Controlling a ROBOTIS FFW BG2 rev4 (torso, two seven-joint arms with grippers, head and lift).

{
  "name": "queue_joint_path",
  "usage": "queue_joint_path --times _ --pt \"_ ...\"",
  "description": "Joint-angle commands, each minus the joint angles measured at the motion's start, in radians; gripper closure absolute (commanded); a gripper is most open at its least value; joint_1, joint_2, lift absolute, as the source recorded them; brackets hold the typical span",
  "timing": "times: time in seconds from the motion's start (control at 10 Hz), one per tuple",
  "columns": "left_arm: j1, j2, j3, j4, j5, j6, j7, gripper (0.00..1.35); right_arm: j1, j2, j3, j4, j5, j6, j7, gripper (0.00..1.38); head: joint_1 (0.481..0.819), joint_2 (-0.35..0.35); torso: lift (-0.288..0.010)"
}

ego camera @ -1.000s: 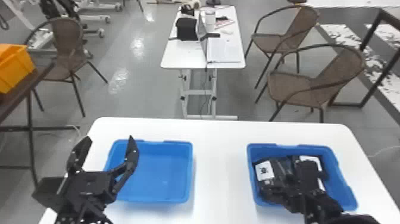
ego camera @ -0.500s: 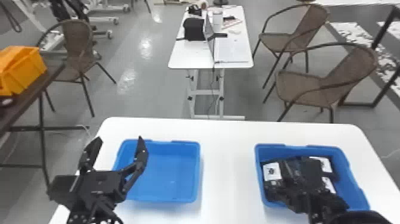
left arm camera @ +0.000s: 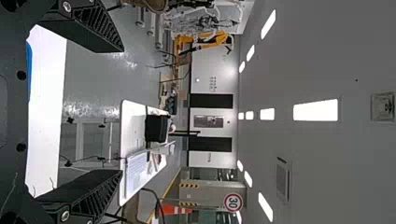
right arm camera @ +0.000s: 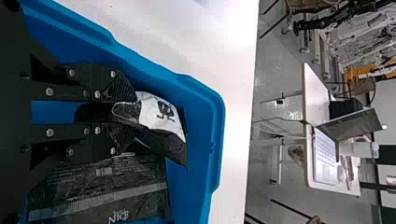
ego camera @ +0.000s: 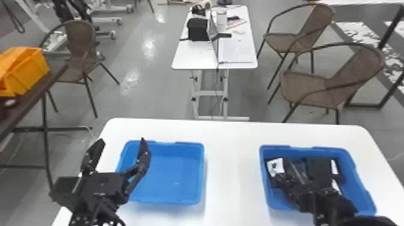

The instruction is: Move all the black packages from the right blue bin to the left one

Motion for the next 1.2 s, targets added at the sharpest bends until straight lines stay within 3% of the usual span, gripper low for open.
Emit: queue_joint_path --times 0.0,0.3,0.5,0.6,0.8,0.9,1.1 --pt "0.0 -0.003 0.001 0.001 0.003 0.0 0.0 0.1 0.036 0.0 -0.004 -0.066 -0.008 -0.006 -0.018 1.28 0.695 0.072 0.0" --pt "-0.015 -0.003 -0.007 -0.002 0.091 0.044 -0.002 0.09 0.145 -0.014 -0.003 -0.399 -0.027 0.028 -0.006 1.28 0.695 0.067 0.0" --pt "-0.061 -0.003 -0.009 -0.008 0.238 0.133 -0.037 0.09 0.032 -0.041 0.075 -0.463 -0.1 0.074 0.132 1.28 0.695 0.083 0.0" --pt "-0.097 0.012 -0.01 -0.011 0.337 0.201 -0.071 0.09 -0.056 -0.049 0.131 -0.436 -0.134 0.083 0.216 1.28 0.695 0.115 0.0" --pt "-0.184 0.055 -0.001 -0.011 0.561 0.39 -0.17 0.1 -0.183 -0.075 0.256 -0.362 -0.275 0.065 0.262 1.28 0.695 0.187 0.0" --pt "-0.233 0.063 0.021 0.0 0.624 0.489 -0.247 0.1 -0.217 -0.075 0.295 -0.335 -0.317 0.057 0.273 1.28 0.695 0.197 0.0" --pt "-0.291 0.049 0.034 0.034 0.652 0.552 -0.33 0.1 -0.246 -0.084 0.33 -0.284 -0.39 0.051 0.278 1.28 0.695 0.207 0.0"
